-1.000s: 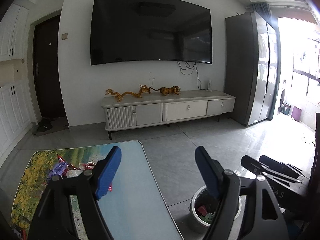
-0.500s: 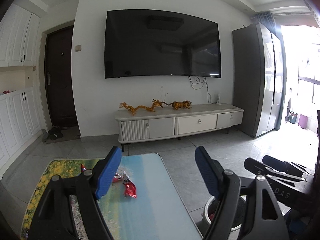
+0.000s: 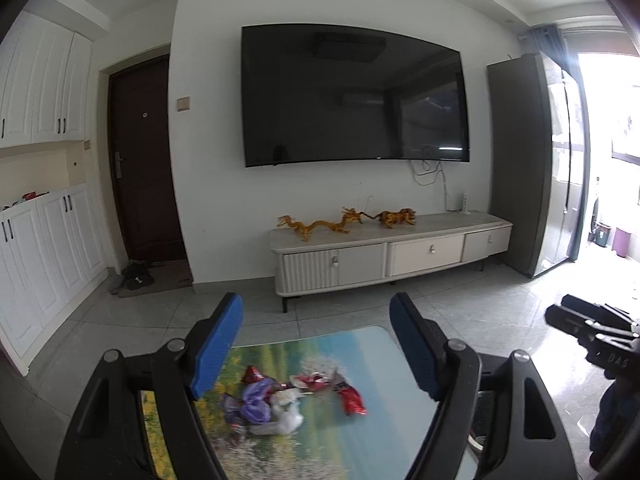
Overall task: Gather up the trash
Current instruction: 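Move both open tools back toward the table, then grasp the purple plastic bag with the left tool while the right tool grasps the red wrapper, then lift the purple bag and red wrapper and carry both over the white bin, then open both tools over the bin to drop the bag and wrapper, then move both open tools back toward the trash on the table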
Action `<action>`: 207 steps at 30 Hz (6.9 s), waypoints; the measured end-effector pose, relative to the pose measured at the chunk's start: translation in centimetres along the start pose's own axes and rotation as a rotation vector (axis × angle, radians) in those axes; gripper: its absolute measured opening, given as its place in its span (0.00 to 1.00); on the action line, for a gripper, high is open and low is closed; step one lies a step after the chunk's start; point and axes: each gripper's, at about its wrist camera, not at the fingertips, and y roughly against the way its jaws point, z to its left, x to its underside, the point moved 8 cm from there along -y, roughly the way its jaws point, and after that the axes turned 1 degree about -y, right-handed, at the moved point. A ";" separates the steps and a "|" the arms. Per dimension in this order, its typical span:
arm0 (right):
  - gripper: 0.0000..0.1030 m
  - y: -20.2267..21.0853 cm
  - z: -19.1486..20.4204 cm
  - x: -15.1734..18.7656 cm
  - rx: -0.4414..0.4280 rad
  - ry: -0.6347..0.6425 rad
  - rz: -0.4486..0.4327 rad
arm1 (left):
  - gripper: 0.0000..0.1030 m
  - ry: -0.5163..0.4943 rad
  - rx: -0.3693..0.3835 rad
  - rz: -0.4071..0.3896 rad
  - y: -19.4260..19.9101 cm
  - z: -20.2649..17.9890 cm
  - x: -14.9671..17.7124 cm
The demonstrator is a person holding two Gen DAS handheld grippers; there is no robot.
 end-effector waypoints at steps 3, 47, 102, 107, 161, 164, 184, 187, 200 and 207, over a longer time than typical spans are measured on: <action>0.57 -1.4 1.6 -1.1 -0.032 0.023 0.001 | 0.72 -0.011 -0.037 0.015 -0.8 2.8 -0.5; 0.48 -32.1 6.3 18.4 -0.144 0.085 0.585 | 0.39 0.098 0.072 0.674 -24.8 10.6 24.9; 0.23 -7.4 7.7 8.3 -0.245 0.063 0.175 | 0.34 -0.009 -0.159 0.118 -2.6 1.2 11.9; 0.23 -6.8 6.7 8.3 -0.246 0.039 0.161 | 0.34 -0.027 -0.160 0.116 -2.1 -0.1 12.0; 0.40 -6.2 -33.2 21.2 0.441 -0.525 0.309 | 0.56 -0.185 0.735 0.631 -18.7 -42.0 19.6; 0.41 -5.6 -33.5 21.3 0.455 -0.537 0.309 | 0.56 -0.167 0.745 0.635 -18.5 -42.0 19.4; 0.55 -1.5 -26.5 13.2 0.389 -0.405 0.159 | 0.71 -0.118 0.329 0.266 -13.1 -30.3 9.5; 0.57 -0.9 -24.9 11.8 0.379 -0.365 0.136 | 0.72 -0.105 0.279 0.224 -11.7 -28.4 8.9; 0.69 0.4 -18.6 8.2 0.325 -0.241 0.069 | 0.86 -0.025 0.125 0.114 -6.7 -20.2 7.1; 0.73 0.0 -15.3 7.2 0.297 -0.179 0.059 | 0.86 0.005 0.066 0.079 -4.7 -16.1 7.2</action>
